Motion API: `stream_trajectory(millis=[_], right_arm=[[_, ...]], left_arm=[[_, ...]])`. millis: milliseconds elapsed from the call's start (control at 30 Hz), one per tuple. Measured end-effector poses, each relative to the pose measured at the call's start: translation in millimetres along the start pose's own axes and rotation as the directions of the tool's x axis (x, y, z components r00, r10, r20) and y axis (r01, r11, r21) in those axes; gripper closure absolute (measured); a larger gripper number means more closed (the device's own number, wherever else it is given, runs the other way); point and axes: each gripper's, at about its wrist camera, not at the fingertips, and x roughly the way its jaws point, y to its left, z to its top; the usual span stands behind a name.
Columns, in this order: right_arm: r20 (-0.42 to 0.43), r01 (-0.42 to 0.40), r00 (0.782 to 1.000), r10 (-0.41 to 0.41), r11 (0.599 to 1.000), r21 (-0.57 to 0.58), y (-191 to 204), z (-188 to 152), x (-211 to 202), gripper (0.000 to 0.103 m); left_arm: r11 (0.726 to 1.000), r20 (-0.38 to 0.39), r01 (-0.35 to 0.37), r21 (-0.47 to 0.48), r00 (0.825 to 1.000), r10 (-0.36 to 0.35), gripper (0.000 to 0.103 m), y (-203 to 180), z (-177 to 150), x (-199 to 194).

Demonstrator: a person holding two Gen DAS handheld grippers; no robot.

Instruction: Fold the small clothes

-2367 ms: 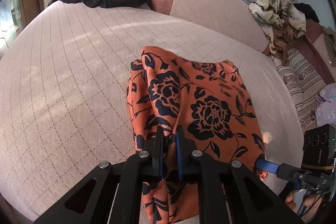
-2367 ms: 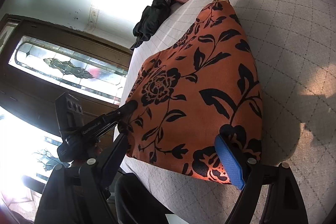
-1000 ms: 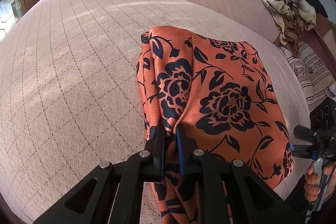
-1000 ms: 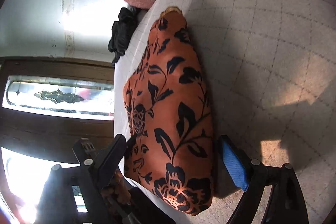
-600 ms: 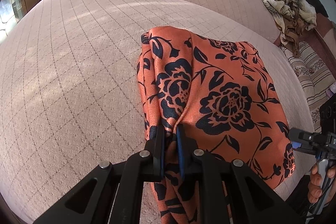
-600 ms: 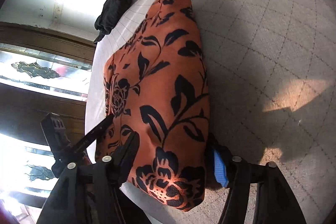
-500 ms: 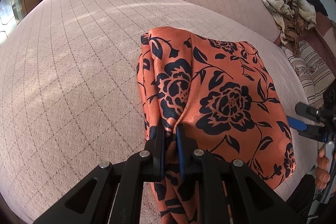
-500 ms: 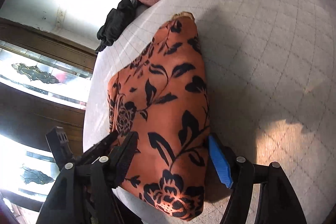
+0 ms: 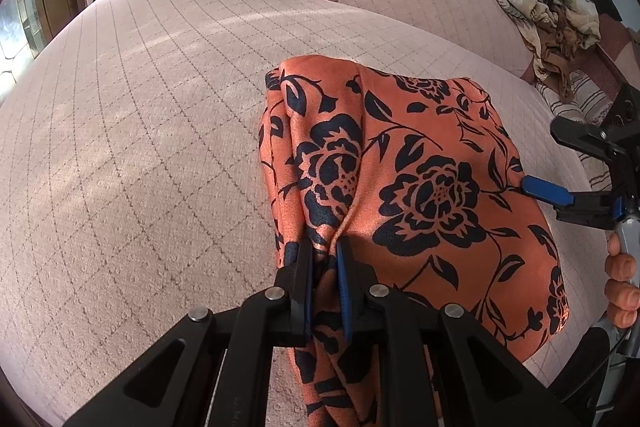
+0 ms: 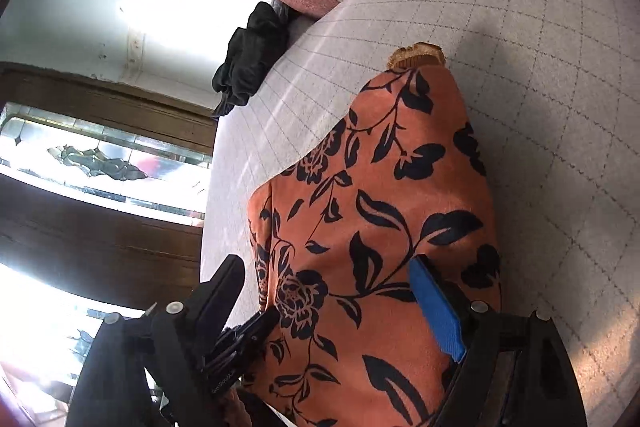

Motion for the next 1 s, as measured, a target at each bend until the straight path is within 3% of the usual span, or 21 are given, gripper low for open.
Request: stream_trajectory(millis=[100, 167, 233, 300, 400, 500, 600, 767, 867, 933, 1000], right_arm=[[0.011, 0.026, 1.0, -0.025, 0.999, -0.045, 2.9, -23.4, -21.7, 0.017], [0.03, 0.055, 0.998, -0.053, 0.997, -0.058, -2.2, -40.1, -38.3, 0.017], [0.047, 0.084, 0.996, -0.081, 0.994, -0.07, -8.7, -55.3, -53.0, 0.017], [0.058, 0.118, 0.992, -0.113, 0.99, -0.078, -18.4, -66.1, -63.9, 0.016], [0.046, 0.141, 0.989, -0.139, 0.99, -0.028, -38.7, -67.9, -65.7, 0.016], [0.049, 0.105, 0.993, -0.105, 0.994, -0.002, -46.5, -58.8, -59.9, 0.016], [0.036, 0.094, 0.995, -0.095, 0.995, 0.011, -46.8, -42.9, -42.1, 0.016], [0.008, 0.113, 0.993, -0.114, 0.992, 0.055, -50.8, -20.9, -12.8, 0.016], [-0.003, 0.092, 0.996, -0.092, 0.995, 0.023, -41.4, -18.1, -5.5, 0.017], [-0.019, 0.116, 0.993, -0.116, 0.993, 0.007, -39.2, -16.7, 0.6, 0.017], [-0.023, 0.11, 0.994, -0.11, 0.994, 0.024, -42.1, -14.9, 4.1, 0.018]], left_arm=[[0.999, 0.022, 0.031, -0.031, 0.999, -0.031, 0.081, 2.1, -1.5, -15.6], [0.996, 0.073, 0.06, -0.062, 0.996, -0.056, 0.041, 7.6, -7.6, -38.8], [0.994, 0.142, 0.064, -0.093, 0.989, -0.05, 0.026, 17.8, -16.6, -59.9], [0.992, 0.15, 0.071, -0.106, 0.987, -0.054, 0.026, 28.7, -23.9, -65.9], [0.987, 0.084, 0.074, -0.143, 0.995, -0.063, 0.026, 42.7, -31.8, -52.5], [0.968, 0.079, 0.144, -0.205, 0.988, -0.13, 0.026, 52.1, -26.2, -46.2], [0.959, 0.085, 0.2, -0.202, 0.979, -0.187, 0.026, 54.8, -7.2, -34.7], [0.957, 0.028, 0.213, -0.198, 0.977, -0.211, 0.026, 57.7, 11.8, -5.2], [0.958, -0.029, 0.212, -0.194, 0.975, -0.221, 0.026, 57.1, 11.0, 13.7], [0.959, -0.01, 0.214, -0.186, 0.976, -0.219, 0.027, 56.7, 8.9, 16.3], [0.962, -0.004, 0.209, -0.175, 0.977, -0.213, 0.035, 54.6, 8.9, 16.5]])
